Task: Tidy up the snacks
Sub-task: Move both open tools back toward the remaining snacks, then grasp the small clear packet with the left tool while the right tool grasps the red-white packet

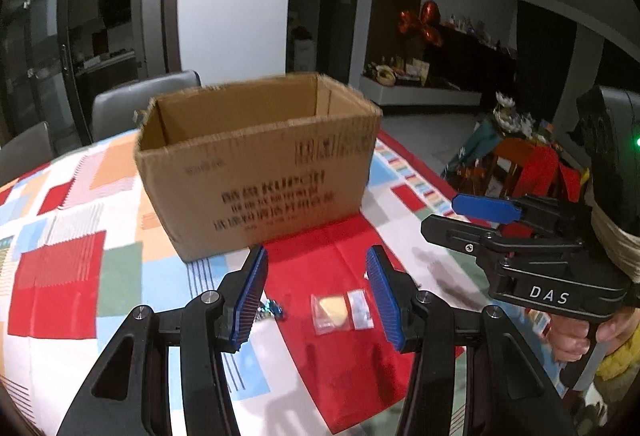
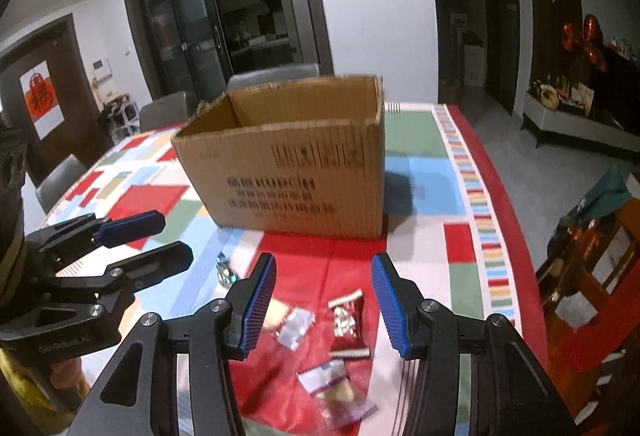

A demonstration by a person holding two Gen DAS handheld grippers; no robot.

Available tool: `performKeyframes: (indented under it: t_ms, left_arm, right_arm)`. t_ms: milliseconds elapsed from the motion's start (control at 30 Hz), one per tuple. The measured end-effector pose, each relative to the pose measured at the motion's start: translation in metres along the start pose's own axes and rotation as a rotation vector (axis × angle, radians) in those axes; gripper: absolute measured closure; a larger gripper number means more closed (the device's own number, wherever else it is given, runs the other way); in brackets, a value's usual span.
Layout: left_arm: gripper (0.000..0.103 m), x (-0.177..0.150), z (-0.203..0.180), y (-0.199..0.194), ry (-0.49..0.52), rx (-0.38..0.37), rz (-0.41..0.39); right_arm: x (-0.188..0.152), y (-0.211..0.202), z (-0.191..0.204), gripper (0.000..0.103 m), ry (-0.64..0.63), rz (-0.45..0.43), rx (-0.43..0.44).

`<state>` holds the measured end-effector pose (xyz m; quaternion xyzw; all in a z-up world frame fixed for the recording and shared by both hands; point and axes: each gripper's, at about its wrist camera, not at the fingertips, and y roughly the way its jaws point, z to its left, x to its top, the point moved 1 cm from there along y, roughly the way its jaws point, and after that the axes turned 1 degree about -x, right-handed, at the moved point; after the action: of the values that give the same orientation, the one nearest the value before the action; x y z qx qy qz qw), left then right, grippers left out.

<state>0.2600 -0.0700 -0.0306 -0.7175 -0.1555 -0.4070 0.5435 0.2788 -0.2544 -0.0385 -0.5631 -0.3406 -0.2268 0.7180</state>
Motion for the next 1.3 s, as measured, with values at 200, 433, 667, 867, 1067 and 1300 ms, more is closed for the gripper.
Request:
performKeyframes:
  t_ms: [200,433,667,867,1067,1300]
  left_arm:
    - [0.053,-0.019,-0.005,0.025,0.033,-0.03,0.067]
    - [0.053,-0.036,-0.006,0.056,0.073,-0.061,0.154]
    - [0.053,-0.042,-0.002,0.082,0.07,-0.11,0.206]
    - [0.053,-0.045,0.001,0.099,0.063,-0.112,0.23]
    - [0.053,-0.052,-0.003,0.103,0.06,-0.108,0.237]
    - [0.069,-0.05,0.002,0.103,0.028,-0.114,0.221]
  right_arm:
    - [-0.021,0.019,-0.005,0.052,0.004,0.075,-0.006]
    - [-0.041,0.04,-0.012,0.052,0.022,0.152,-0.002]
    - [-0.049,0.056,-0.017,0.052,0.039,0.194,-0.015]
    - [-0.05,0.064,-0.017,0.053,0.039,0.207,-0.021]
    - [-0.051,0.072,-0.019,0.053,0.055,0.226,-0.016]
    - [-0.053,0.08,-0.018,0.059,0.058,0.246,-0.014]
